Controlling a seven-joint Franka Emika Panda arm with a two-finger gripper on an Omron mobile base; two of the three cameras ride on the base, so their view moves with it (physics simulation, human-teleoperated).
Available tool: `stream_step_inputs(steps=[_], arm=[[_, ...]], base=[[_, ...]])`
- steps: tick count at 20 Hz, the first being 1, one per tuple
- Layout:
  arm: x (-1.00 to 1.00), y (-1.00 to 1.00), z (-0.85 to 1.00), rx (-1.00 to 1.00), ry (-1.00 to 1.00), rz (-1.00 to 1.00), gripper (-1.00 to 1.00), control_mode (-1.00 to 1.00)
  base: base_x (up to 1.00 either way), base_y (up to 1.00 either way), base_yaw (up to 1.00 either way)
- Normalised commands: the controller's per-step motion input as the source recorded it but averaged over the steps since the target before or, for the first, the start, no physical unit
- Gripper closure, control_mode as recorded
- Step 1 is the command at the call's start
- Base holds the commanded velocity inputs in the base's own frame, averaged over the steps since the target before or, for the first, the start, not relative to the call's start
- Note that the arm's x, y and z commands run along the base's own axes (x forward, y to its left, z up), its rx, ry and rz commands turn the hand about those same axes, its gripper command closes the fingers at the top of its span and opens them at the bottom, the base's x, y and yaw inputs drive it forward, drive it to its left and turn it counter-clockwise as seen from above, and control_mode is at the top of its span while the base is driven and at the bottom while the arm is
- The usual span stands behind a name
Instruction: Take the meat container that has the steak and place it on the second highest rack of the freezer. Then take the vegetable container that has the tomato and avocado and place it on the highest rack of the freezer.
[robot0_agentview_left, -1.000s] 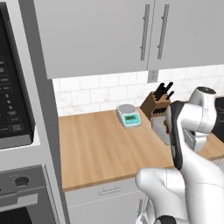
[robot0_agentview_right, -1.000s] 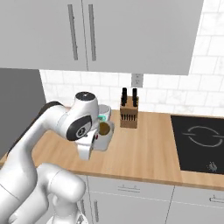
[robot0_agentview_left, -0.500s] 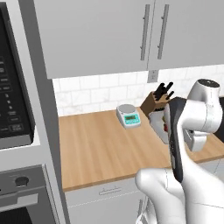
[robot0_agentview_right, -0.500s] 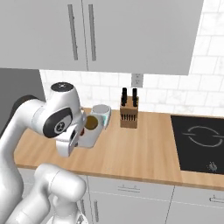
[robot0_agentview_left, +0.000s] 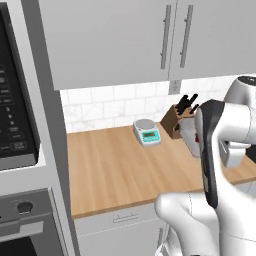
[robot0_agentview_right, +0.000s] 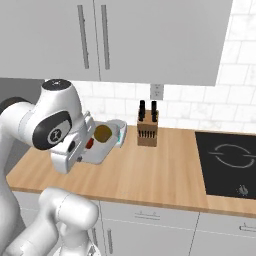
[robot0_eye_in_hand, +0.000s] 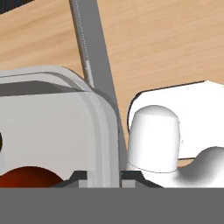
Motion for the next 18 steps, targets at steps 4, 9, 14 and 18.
stream_step_inputs(steps=[4, 9, 14, 18], arm=[[-0.09, 0.03, 0.05, 0.00, 0.00, 0.00, 1.00, -1.00], [-0.06, 0.13, 0.00, 0.00, 0.00, 0.00, 1.00, -1.00], [-0.03, 0.15, 0.00, 0.00, 0.00, 0.00, 1.00, -1.00], [0.00, 0.10, 0.11, 0.00, 0.00, 0.00, 1.00, -1.00]], base=[[0.00, 0.00, 0.00], [0.00, 0.00, 0.00], [0.00, 0.00, 0.00], [0.00, 0.00, 0.00]])
